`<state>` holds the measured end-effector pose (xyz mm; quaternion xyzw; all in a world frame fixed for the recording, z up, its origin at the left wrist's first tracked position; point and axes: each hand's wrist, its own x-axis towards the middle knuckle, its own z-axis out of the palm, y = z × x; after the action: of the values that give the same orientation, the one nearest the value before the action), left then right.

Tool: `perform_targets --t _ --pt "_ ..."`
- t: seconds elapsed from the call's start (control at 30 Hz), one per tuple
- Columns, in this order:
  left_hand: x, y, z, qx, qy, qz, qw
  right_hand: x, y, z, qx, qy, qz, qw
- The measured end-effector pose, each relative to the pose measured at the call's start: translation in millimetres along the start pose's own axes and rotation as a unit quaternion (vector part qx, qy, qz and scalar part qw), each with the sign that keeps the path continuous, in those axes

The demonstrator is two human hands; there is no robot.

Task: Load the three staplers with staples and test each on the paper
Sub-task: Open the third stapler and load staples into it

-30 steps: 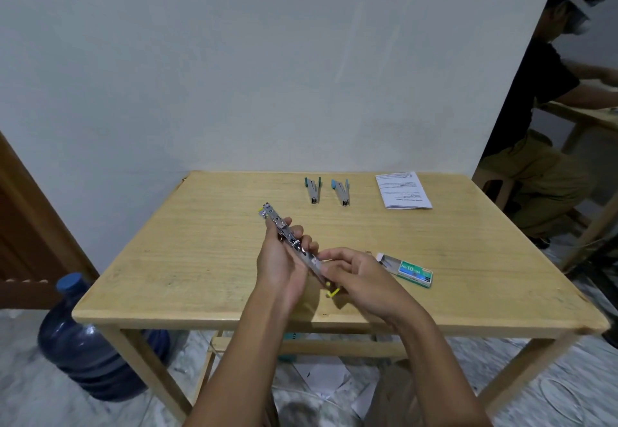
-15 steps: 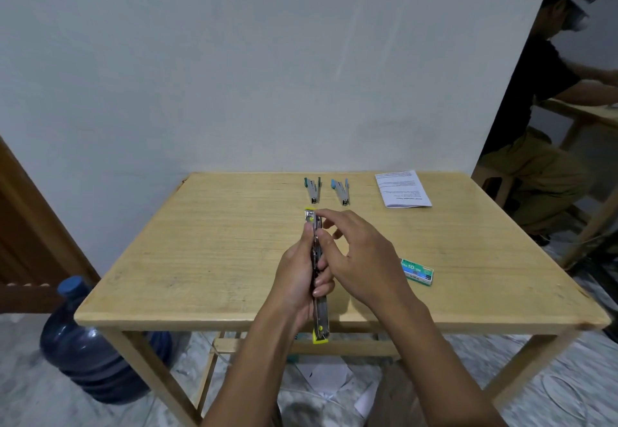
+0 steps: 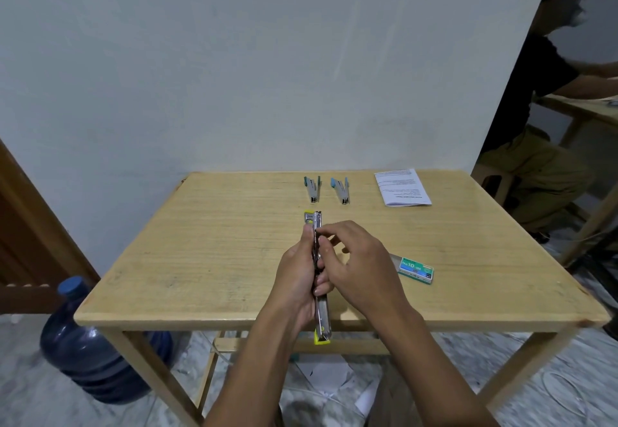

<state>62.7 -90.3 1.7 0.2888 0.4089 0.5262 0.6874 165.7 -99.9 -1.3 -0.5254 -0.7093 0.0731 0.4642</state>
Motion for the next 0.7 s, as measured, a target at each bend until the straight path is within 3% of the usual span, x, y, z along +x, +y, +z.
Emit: perform_targets --t 0.4,0.7 --pt "4.2 -11.8 -2.6 -0.054 0.032 -0.043 0.997 -12.5 10.4 6.4 0.015 0.013 -0.013 1.000" --pt "3.5 -18.6 -3.4 -0.032 0.038 -0.037 0.998 -21.5 17.2 5.9 0.042 0.019 -0.020 0.999"
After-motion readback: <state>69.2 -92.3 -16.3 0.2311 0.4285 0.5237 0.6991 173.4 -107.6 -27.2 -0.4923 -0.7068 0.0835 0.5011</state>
